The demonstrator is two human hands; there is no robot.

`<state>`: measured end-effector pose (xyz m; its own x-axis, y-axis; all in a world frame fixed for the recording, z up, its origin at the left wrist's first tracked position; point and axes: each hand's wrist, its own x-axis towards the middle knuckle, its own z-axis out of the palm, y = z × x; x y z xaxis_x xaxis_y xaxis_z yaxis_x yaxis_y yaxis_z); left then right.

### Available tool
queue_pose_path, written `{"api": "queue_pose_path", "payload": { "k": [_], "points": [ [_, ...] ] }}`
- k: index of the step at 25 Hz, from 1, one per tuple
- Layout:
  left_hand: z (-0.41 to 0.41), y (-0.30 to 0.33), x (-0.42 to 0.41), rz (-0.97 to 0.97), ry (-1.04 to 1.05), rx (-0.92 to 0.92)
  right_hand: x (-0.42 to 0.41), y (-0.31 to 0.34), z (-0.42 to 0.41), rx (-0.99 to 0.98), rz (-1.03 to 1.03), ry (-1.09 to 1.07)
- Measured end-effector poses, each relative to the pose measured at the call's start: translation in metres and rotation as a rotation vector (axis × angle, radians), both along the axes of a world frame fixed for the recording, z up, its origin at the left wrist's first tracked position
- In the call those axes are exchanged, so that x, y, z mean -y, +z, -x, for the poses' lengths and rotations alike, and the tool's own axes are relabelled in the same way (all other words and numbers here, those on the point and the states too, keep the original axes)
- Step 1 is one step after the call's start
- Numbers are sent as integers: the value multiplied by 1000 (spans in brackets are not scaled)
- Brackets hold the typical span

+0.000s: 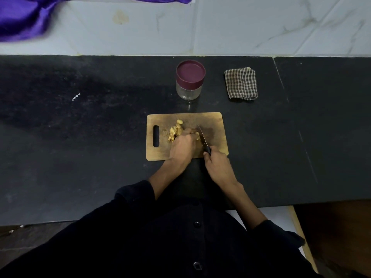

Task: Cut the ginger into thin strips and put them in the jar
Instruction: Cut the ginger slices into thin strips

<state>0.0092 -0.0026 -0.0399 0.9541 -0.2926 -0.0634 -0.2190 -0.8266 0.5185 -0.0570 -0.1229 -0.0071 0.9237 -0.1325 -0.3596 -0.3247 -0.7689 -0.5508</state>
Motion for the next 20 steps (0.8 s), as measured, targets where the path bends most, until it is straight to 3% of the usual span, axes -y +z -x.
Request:
{"api": "queue_pose_path", "payload": {
  "k": [5, 20],
  "points": [
    [0, -2, 0, -17, -6, -3, -4, 3, -7, -48, 101, 21],
    [3, 2, 4, -44, -15, 2, -12, 4, 5, -162, 93, -4]
  ]
}}
